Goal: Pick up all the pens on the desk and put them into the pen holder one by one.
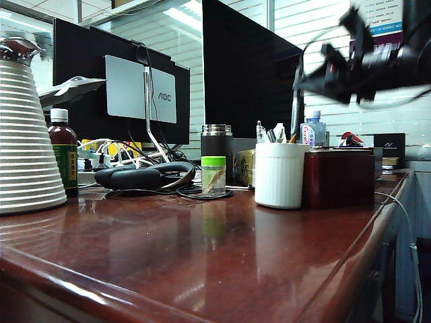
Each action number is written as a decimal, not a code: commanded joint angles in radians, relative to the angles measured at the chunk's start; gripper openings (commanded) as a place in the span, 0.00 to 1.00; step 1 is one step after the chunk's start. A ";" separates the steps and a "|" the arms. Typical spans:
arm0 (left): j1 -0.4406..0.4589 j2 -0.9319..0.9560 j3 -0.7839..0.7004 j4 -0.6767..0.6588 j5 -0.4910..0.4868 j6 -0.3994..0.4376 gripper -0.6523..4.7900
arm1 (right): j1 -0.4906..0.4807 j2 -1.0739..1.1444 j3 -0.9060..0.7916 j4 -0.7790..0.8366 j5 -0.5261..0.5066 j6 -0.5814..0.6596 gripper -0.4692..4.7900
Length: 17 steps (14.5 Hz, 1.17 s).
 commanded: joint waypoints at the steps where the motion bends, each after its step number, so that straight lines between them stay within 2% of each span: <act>1: 0.001 0.001 -0.037 -0.016 -0.004 0.029 0.11 | 0.024 0.011 0.002 -0.008 -0.013 -0.065 0.09; 6: 0.001 0.001 -0.210 0.071 -0.016 0.029 0.11 | 0.060 0.011 0.002 -0.161 -0.010 -0.236 0.09; 8: 0.001 0.001 -0.250 0.092 -0.016 0.029 0.11 | 0.060 0.011 0.002 -0.169 -0.006 -0.244 0.09; 10: 0.001 0.001 -0.261 0.109 -0.016 0.026 0.11 | 0.059 0.011 0.002 -0.163 -0.006 -0.244 0.35; 13: 0.001 -0.019 -0.261 0.144 -0.023 0.026 0.11 | 0.056 -0.031 0.003 -0.154 -0.018 -0.231 0.37; 15: 0.001 -0.135 -0.260 0.148 -0.126 0.007 0.11 | 0.038 -0.189 0.003 -0.199 -0.016 -0.169 0.34; 16: 0.001 -0.214 -0.261 0.144 -0.160 -0.006 0.11 | 0.027 -0.288 0.002 -0.256 -0.011 -0.146 0.09; 17: 0.001 -0.309 -0.261 0.128 -0.185 -0.027 0.11 | 0.027 -0.394 0.002 -0.339 0.038 -0.146 0.09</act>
